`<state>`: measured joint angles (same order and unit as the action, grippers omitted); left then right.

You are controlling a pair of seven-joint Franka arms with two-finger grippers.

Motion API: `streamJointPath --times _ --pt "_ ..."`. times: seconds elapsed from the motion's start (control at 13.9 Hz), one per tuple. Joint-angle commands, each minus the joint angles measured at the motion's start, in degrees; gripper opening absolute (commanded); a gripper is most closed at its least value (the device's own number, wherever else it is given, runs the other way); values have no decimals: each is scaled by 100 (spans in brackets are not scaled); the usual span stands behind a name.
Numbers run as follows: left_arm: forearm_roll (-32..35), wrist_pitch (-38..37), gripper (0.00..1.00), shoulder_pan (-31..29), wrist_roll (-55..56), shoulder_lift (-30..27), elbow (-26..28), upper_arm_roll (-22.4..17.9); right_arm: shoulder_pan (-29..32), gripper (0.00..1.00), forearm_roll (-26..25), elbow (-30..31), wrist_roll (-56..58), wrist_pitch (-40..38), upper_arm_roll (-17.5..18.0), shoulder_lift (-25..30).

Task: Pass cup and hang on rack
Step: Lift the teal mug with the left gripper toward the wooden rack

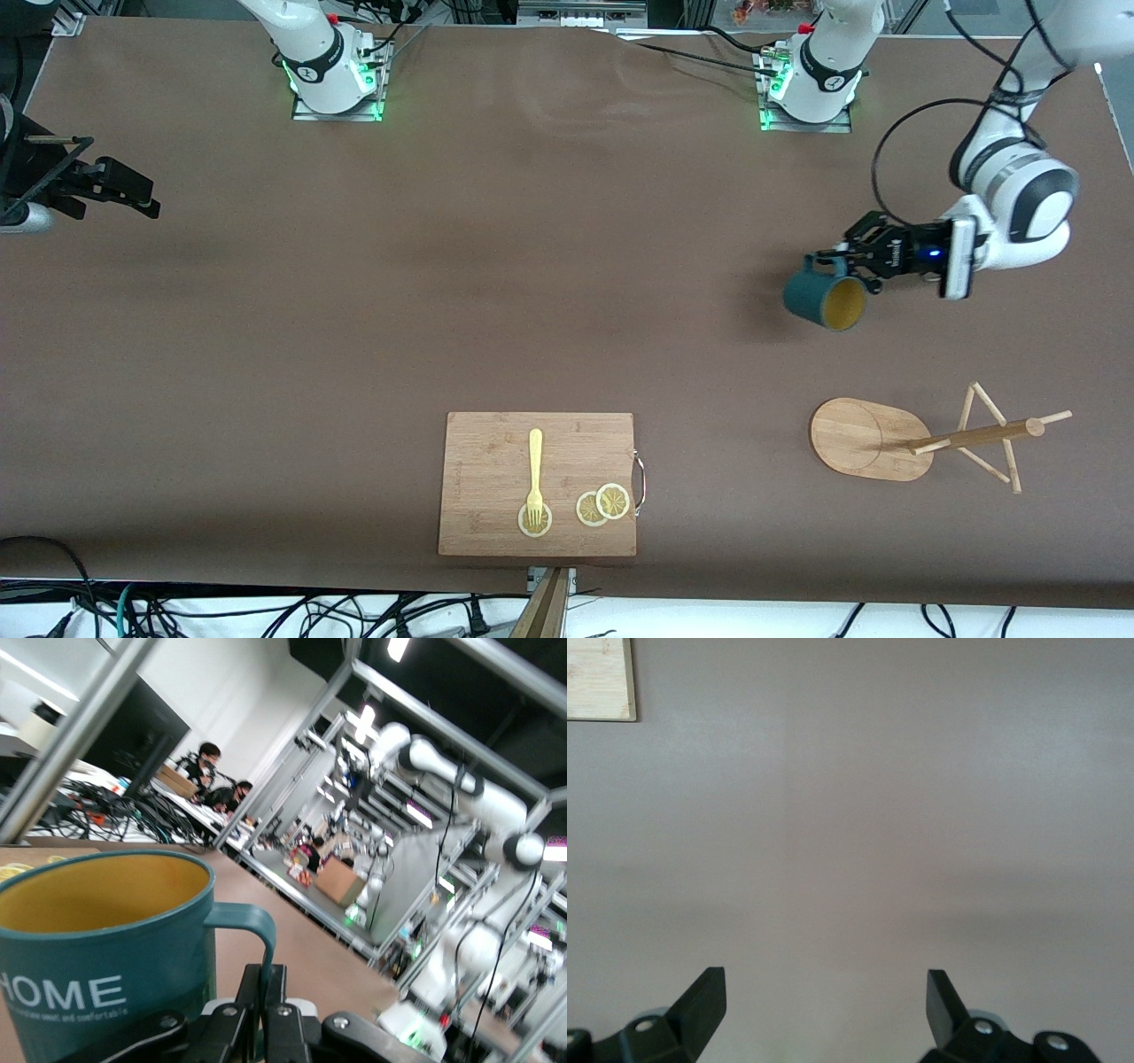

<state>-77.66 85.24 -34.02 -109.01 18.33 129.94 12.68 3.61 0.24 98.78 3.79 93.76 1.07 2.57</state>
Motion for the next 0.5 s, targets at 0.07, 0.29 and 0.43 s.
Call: streamJointPath --times 0.07,0.29,0.43 --pt "225 -559 0 -543 1316 -251 163 51 44 100 82 -78 -10 -113 33 15" --pt "181 -797 0 -702 2723 -216 59 -2 44 100 82 -78 -10 -113 33 24" --pt "154 -877 0 -711 3444 -198 -178 -107 44 100 82 -87 -10 -113 42 24"
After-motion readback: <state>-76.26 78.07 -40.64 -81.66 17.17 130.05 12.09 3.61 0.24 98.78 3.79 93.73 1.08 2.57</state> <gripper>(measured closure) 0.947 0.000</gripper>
